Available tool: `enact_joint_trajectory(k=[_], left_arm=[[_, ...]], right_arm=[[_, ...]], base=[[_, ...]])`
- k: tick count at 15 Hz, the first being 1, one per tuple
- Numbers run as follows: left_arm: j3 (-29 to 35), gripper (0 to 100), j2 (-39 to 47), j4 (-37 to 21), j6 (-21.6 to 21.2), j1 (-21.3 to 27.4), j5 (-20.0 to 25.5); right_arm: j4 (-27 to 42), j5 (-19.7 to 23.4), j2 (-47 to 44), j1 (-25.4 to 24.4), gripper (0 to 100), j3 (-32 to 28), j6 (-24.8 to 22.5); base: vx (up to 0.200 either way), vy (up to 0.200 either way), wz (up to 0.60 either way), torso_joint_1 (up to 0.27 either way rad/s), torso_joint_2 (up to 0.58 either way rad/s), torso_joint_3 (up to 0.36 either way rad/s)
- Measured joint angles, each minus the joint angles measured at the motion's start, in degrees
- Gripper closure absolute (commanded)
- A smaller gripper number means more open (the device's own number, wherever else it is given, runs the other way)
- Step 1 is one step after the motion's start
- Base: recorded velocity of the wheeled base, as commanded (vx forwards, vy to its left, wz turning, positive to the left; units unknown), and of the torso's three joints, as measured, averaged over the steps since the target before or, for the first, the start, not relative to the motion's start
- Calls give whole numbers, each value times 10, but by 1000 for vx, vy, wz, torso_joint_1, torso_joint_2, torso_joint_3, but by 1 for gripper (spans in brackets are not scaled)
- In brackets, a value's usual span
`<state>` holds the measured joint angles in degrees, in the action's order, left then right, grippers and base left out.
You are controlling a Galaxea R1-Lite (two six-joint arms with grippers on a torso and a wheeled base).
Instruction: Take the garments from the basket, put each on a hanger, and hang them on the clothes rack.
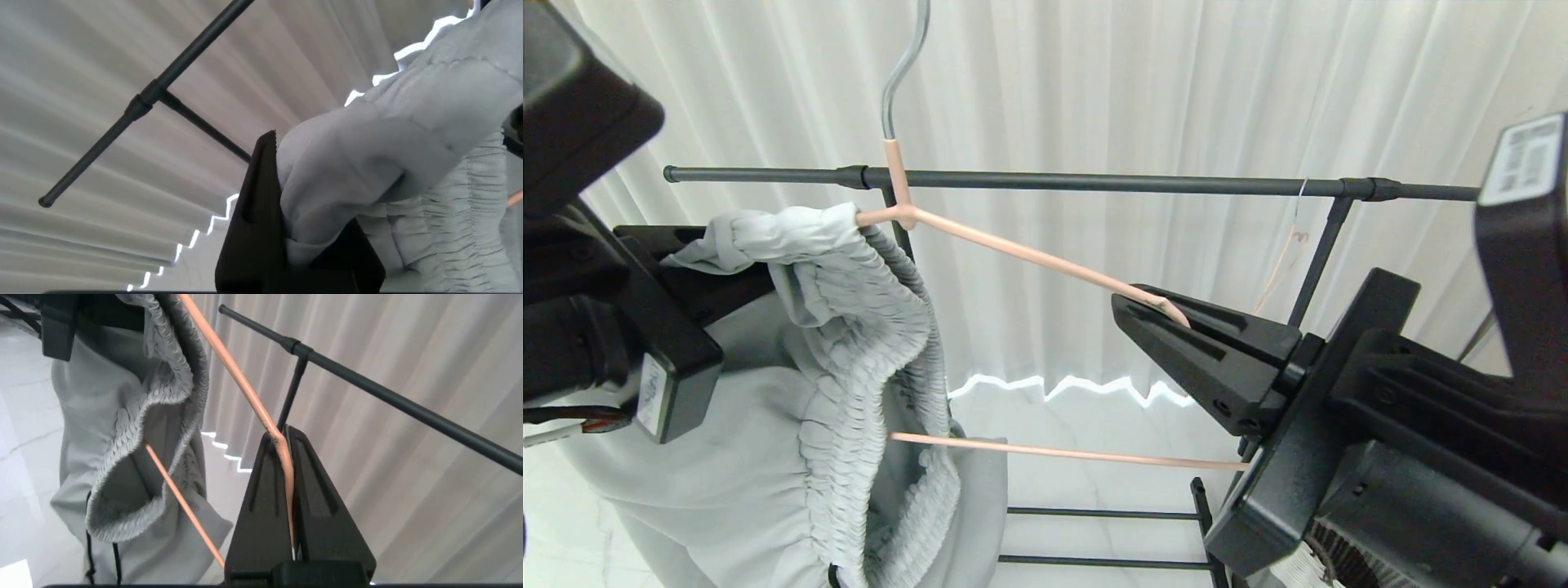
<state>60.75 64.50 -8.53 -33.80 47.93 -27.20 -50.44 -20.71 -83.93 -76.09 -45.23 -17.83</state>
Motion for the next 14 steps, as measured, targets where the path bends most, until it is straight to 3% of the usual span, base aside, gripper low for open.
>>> enact_joint_trajectory(k=[3, 4, 11, 14], left_arm=[[0, 100, 1, 0, 0, -9, 1], [-1, 100, 1, 0, 0, -10, 1], [-19, 100, -2, 1, -26, -12, -3], [-26, 100, -2, 2, -26, -39, -5]], right_arm=[[1, 0, 0, 0, 100, 1, 0], [0, 0, -1, 1, 0, 1, 0], [1, -20, 0, 10, 0, 10, 0], [1, -40, 5, 19, 0, 12, 1]], base=[[0, 0, 0, 0, 0, 0], [0, 0, 0, 0, 0, 0], [0, 0, 0, 0, 0, 0], [0, 0, 0, 0, 0, 0]])
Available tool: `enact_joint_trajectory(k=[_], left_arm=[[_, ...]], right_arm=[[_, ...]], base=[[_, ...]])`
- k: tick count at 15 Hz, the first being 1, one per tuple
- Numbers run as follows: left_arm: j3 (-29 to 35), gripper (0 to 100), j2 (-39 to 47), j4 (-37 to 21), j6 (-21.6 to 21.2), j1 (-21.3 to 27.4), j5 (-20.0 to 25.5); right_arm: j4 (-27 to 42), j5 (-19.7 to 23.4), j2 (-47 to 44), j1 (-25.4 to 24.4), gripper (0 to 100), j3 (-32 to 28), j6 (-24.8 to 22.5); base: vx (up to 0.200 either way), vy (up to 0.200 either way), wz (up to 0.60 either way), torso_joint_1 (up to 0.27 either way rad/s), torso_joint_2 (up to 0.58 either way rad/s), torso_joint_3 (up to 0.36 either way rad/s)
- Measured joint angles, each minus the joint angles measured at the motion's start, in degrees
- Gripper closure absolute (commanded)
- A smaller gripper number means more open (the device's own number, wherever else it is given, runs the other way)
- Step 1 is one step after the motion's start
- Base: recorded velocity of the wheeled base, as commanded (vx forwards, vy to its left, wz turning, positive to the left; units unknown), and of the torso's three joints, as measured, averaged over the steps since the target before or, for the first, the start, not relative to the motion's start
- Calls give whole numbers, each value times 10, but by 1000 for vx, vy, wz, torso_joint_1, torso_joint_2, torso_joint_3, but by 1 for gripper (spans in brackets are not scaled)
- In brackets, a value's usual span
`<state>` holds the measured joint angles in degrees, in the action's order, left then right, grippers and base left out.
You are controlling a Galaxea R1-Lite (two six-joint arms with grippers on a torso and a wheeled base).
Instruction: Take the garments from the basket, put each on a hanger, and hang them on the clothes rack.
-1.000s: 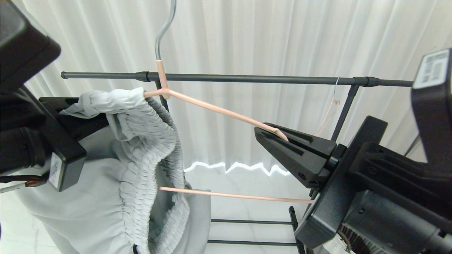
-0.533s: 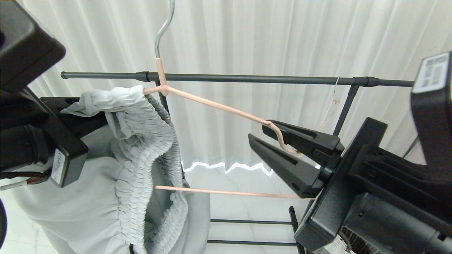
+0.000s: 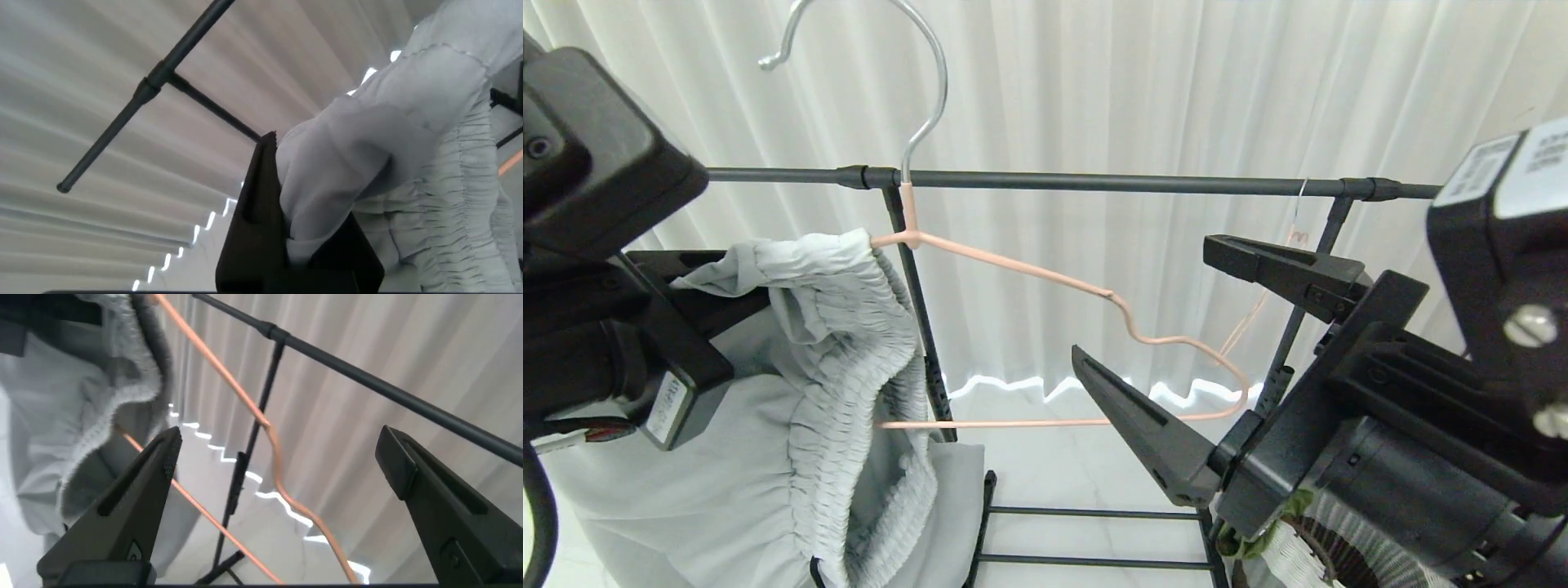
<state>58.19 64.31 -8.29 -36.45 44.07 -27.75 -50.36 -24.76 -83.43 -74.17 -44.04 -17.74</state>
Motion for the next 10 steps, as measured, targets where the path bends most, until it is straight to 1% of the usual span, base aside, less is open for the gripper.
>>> enact_joint_trajectory(k=[1, 3, 4, 5, 6, 8, 9, 10], left_arm=[[-1, 100, 1, 14, 1, -17, 0], [-7, 100, 10, 72, 10, -44, -1], [-14, 100, 17, 104, 29, -50, -2], [-20, 100, 28, 137, 61, -54, -10], [-24, 100, 37, 156, 81, -55, -25], [-27, 100, 54, 183, 96, -54, -37], [-28, 100, 58, 201, 98, -53, -37], [-28, 100, 62, 216, 99, -49, -36]], right_arm=[[0, -1, 2, 1, 0, 1, 1], [0, -1, 5, 2, 0, 2, 13], [1, -1, 5, 3, 0, 10, 35], [1, -1, 5, 3, 0, 21, 67], [1, -1, 4, 3, 0, 29, 86], [1, -1, 2, 2, 0, 38, 118], [2, -1, -1, 2, 0, 40, 145], [2, -1, -9, 2, 0, 41, 184]], base=[[0, 0, 0, 0, 0, 0], [0, 0, 0, 0, 0, 0], [0, 0, 0, 0, 0, 0], [0, 0, 0, 0, 0, 0], [0, 0, 0, 0, 0, 0], [0, 0, 0, 0, 0, 0], [0, 0, 0, 0, 0, 0], [0, 0, 0, 0, 0, 0]])
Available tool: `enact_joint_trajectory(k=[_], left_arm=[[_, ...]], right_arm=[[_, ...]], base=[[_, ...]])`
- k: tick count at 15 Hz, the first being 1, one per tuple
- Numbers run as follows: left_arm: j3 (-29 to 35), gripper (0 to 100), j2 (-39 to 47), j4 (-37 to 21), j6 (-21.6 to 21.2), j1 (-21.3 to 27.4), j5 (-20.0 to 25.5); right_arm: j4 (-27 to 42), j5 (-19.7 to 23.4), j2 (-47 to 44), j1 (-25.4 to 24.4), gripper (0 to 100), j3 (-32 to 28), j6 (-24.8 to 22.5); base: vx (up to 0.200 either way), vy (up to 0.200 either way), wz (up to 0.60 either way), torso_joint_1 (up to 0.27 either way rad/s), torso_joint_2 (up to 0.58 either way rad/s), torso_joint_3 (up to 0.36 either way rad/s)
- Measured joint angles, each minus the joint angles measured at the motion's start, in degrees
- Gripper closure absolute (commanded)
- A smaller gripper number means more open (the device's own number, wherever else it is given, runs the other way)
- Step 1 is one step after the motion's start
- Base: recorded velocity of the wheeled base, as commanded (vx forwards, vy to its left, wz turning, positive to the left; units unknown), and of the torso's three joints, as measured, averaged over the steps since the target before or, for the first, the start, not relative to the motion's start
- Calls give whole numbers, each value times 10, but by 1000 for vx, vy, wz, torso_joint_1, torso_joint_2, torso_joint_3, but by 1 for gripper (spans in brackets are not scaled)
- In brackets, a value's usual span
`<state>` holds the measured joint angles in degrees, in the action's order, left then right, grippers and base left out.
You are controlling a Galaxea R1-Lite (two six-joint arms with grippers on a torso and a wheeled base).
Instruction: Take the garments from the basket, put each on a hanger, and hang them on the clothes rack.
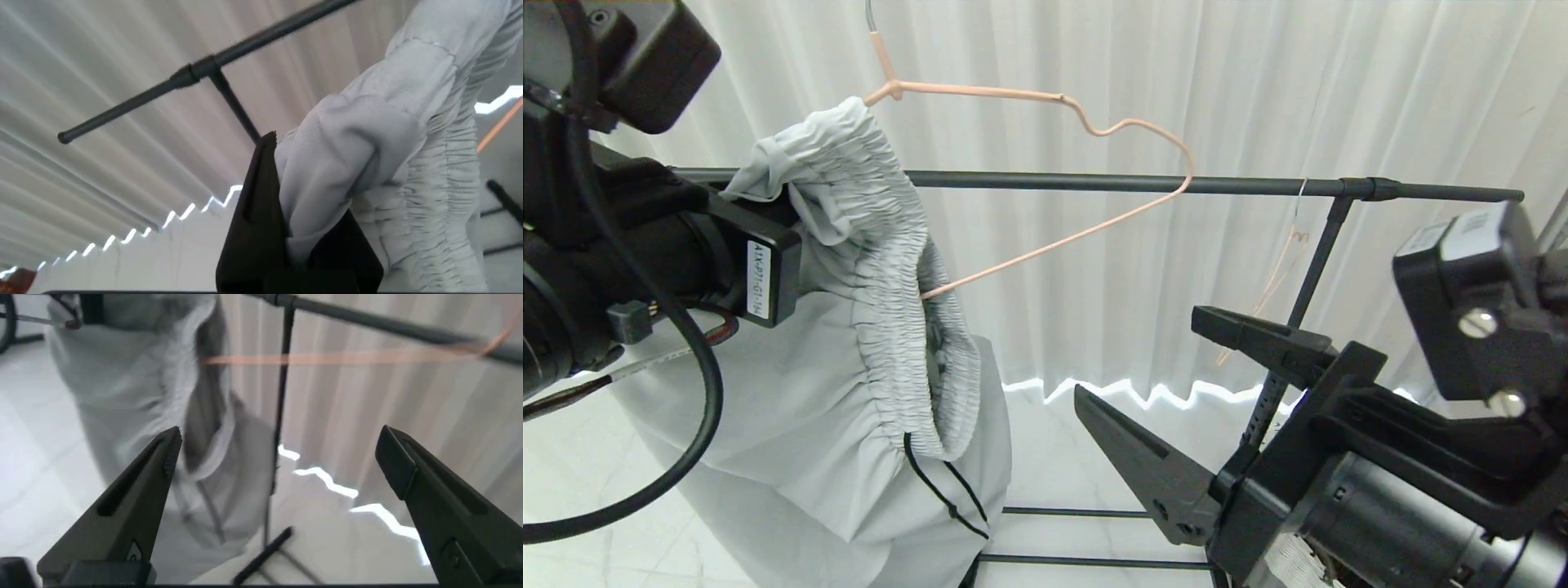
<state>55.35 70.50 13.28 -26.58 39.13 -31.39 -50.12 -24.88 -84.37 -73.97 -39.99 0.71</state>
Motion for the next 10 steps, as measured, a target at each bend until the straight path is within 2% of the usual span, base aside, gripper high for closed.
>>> enact_joint_trajectory(k=[4, 10], left_arm=[[-1, 100, 6, 27, 11, 30, 1], [3, 100, 6, 27, 19, 90, 1]], right_arm=[[2, 0, -61, 4, 0, -7, 99], [2, 0, -133, 44, 0, -49, 128]], base=[[0, 0, 0, 0, 0, 0], [0, 0, 0, 0, 0, 0]])
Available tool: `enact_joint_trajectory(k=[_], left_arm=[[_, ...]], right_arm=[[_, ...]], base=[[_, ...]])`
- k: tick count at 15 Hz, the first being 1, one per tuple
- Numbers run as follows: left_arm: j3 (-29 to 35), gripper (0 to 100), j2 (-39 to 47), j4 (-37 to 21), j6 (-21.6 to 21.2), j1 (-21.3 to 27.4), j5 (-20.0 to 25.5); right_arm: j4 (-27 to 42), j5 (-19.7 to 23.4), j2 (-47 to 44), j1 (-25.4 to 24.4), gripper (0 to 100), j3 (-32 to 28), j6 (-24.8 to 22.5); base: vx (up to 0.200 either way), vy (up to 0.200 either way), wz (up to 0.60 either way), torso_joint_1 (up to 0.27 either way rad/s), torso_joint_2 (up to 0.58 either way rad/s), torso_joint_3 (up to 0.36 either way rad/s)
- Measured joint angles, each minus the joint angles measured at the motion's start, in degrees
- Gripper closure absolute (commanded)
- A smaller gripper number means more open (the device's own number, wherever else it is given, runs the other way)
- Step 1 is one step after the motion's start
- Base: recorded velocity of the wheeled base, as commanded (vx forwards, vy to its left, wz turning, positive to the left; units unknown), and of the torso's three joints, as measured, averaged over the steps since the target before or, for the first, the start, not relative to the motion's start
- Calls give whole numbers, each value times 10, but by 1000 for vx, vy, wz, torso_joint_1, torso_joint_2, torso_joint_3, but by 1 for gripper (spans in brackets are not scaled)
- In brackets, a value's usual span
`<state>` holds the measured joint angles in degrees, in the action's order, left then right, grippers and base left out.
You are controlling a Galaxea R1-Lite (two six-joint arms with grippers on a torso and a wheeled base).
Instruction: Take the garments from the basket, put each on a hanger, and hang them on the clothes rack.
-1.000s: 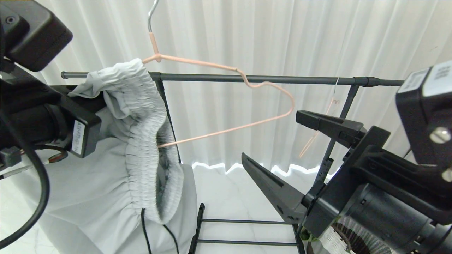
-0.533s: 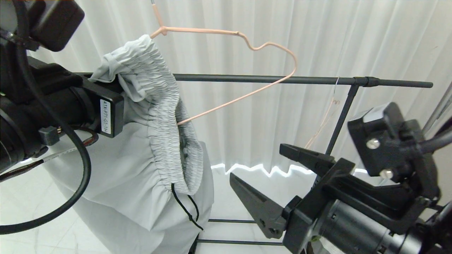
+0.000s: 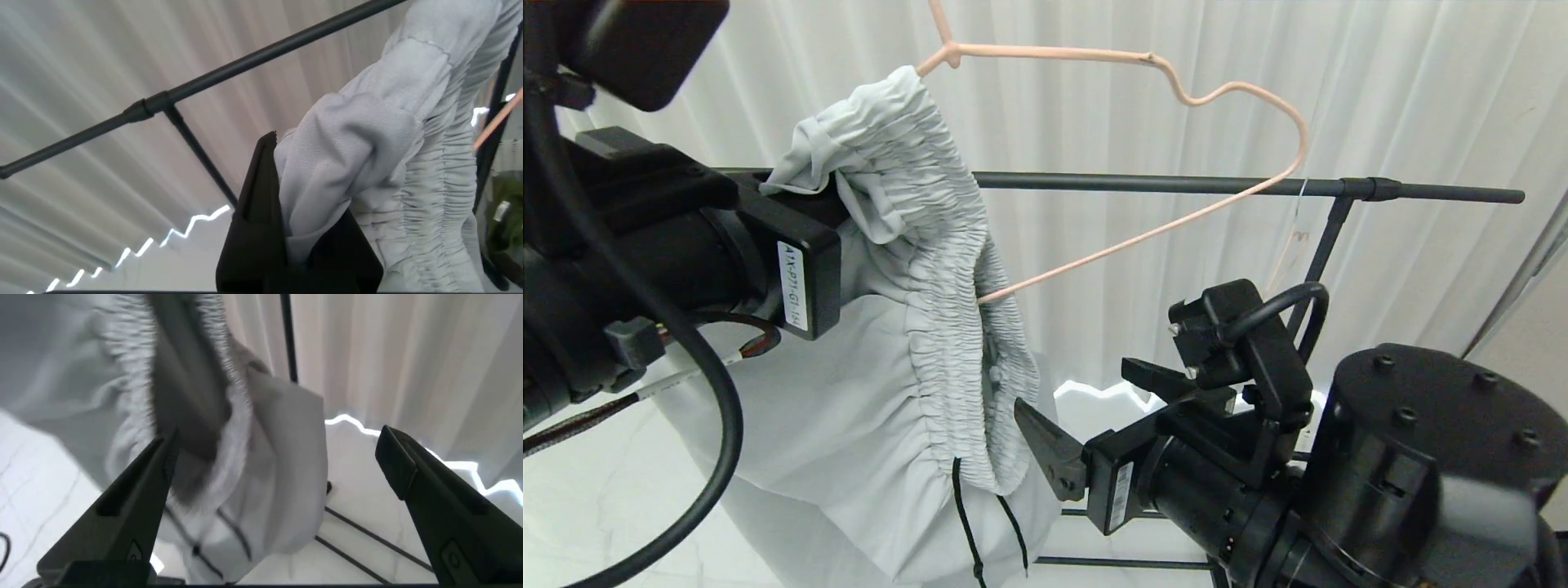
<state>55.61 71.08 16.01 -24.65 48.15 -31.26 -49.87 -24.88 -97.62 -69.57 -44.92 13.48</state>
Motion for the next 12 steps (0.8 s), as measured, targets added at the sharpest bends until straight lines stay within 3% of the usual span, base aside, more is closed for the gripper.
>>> enact_joint_trajectory(k=[5, 6, 12], left_arm=[[6, 100, 0, 0, -4, 37, -1], [7, 100, -1, 0, -5, 39, -1], [1, 100, -2, 0, -7, 36, -5]], right_arm=[[0, 0, -25, 20, 0, -19, 6], [0, 0, -28, 21, 100, -19, 6], [0, -32, -28, 48, 100, -17, 1]], base=[[0, 0, 0, 0, 0, 0], [0, 0, 0, 0, 0, 0], [0, 0, 0, 0, 0, 0]])
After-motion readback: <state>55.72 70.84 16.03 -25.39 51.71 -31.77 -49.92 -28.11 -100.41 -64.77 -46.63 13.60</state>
